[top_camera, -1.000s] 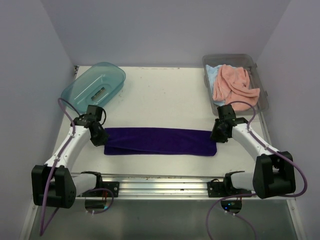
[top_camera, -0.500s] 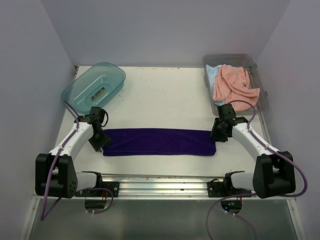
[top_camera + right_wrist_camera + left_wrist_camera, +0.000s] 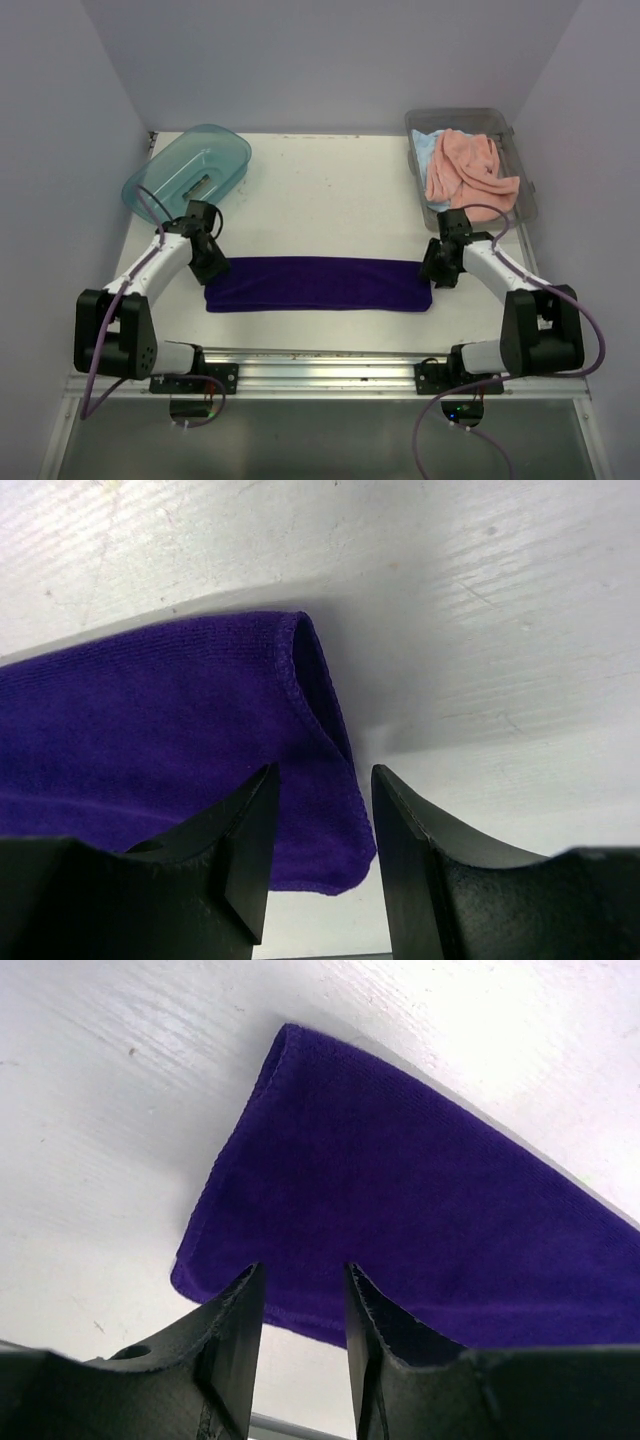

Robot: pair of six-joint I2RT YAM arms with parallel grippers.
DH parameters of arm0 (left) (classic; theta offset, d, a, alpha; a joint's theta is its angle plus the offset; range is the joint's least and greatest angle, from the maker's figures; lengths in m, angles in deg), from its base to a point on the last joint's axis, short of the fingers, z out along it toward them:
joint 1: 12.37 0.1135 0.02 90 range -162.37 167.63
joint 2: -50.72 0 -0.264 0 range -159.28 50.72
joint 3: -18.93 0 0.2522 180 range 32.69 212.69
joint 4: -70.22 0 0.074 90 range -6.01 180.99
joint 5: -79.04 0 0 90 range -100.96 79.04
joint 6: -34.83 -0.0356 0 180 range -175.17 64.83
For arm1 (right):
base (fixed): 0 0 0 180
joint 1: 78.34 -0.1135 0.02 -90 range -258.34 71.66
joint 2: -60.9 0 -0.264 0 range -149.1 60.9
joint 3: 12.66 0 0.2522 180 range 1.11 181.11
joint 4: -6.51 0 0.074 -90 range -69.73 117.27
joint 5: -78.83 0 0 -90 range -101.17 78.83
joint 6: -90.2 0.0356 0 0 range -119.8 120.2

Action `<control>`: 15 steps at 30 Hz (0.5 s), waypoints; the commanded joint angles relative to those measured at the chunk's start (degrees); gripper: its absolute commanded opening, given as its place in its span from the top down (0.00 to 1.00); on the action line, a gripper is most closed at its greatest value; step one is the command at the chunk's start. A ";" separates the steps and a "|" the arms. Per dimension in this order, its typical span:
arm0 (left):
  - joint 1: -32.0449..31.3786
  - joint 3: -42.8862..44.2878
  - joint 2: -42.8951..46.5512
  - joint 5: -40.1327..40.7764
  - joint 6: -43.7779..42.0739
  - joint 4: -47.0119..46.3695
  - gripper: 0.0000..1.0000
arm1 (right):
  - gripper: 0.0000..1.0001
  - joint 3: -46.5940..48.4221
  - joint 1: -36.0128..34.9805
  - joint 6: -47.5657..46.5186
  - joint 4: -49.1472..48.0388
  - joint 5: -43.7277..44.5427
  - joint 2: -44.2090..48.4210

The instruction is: Roll the towels

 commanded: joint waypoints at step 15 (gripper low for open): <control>-0.96 -4.92 -9.89 -1.09 -4.83 -10.33 0.60 | 1.00 -3.47 1.56 2.93 -4.67 5.02 -0.24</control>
